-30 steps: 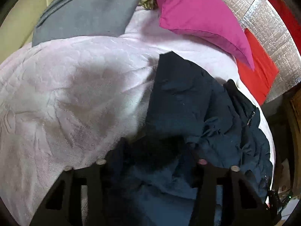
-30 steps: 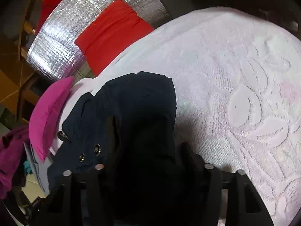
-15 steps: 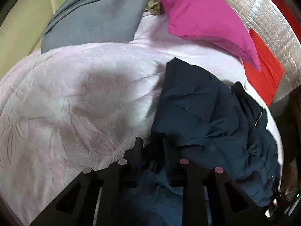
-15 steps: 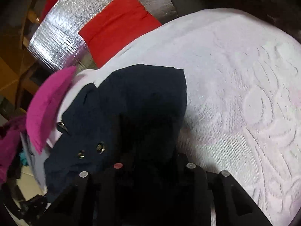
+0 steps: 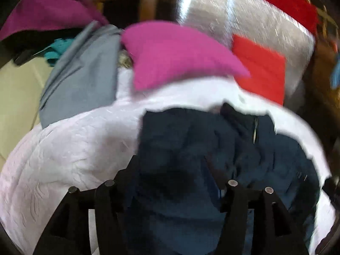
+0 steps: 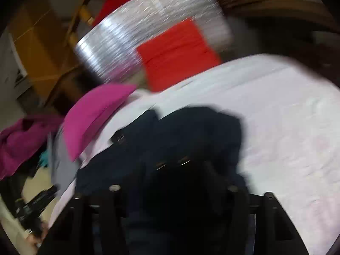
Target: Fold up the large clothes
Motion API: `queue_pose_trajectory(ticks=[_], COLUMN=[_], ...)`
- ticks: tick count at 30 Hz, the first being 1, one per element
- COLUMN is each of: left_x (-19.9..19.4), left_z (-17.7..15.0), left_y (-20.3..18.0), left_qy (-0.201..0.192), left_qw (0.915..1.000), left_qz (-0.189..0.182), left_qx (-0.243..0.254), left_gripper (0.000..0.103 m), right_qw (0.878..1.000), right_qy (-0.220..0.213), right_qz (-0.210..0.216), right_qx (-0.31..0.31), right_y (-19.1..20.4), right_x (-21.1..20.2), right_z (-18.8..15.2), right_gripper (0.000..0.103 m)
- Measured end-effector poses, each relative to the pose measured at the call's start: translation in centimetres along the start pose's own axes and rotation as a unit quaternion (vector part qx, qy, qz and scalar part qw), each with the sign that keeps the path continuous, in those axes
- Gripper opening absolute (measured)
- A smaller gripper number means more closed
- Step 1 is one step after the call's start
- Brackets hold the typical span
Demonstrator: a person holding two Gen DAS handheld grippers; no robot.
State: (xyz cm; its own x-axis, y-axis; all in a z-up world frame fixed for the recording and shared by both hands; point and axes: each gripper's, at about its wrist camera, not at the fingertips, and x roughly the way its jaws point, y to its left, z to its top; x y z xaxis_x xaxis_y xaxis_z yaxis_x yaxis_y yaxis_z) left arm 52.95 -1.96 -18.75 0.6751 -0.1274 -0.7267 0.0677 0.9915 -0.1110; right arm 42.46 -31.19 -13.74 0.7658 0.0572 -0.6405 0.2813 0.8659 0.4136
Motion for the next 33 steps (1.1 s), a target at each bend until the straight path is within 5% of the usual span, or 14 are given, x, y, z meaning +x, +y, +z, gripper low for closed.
queue_pose_trajectory(ticks=[4,7,9,18,23,26,33], left_x=[3.6,5.5,5.6,1.9,3.8,4.8,4.0], left_z=[-1.1,-2.0,-1.8,-0.3,-0.5,-1.1,-1.0], left_y=[0.3,1.7,2.8,2.7,2.3,2.2,2.5], left_qy=[0.076,0.115,0.127,0.062,0.101,0.121,0.117], left_qw=[0.9961,0.9916,0.9902,0.9966,0.9933,0.9912,0.9918], left_qz=[0.043,0.056,0.042,0.004,0.043,0.045,0.045], left_qx=[0.009,-0.014,-0.041,-0.055,-0.035,-0.027,-0.025], left_gripper=[0.062,0.083,0.083,0.082,0.082,0.082,0.082], right_qw=[0.998,0.99,0.99,0.993,0.988,0.984,0.986], right_qy=[0.059,0.136,0.14,0.104,0.14,0.172,0.163], right_qz=[0.036,0.035,0.026,0.057,0.047,0.005,0.024], right_qx=[-0.007,0.019,0.015,-0.028,-0.034,-0.041,-0.034], right_y=[2.1,1.6,1.6,6.3,8.7,8.5,8.3], right_x=[3.8,7.9,8.4,7.0,12.7,17.2,15.0], right_z=[-1.8,-3.5,-3.6,0.9,1.9,0.7,0.5], right_gripper=[0.05,0.049,0.045,0.046,0.046,0.047,0.045])
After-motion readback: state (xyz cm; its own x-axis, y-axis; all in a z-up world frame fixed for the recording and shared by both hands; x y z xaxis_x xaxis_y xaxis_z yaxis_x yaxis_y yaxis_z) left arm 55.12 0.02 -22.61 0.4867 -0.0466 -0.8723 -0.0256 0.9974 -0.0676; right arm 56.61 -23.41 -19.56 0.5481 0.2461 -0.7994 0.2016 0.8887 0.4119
